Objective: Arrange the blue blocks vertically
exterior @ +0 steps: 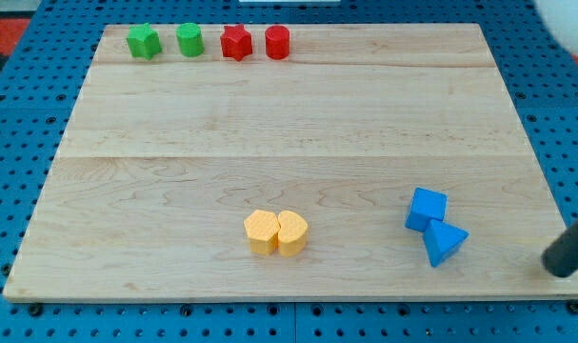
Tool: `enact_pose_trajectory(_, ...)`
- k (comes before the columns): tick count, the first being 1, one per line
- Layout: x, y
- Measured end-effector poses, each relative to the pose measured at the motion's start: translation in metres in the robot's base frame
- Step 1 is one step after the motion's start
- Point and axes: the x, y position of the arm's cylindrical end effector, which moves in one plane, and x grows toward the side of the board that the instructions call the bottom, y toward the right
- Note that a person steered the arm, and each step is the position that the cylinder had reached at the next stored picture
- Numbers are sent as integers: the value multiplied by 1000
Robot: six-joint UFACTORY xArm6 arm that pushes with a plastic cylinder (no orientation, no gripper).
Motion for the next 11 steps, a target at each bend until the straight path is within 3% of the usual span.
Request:
enact_pose_trajectory(2,-14,-81)
enact_pose_trajectory(3,-29,-90)
enact_pose_trajectory(6,6,-89)
enact_pose_trajectory(8,-17,-104)
enact_pose_trajectory(10,8,-131)
enact_pose_trajectory(11,-7,-122)
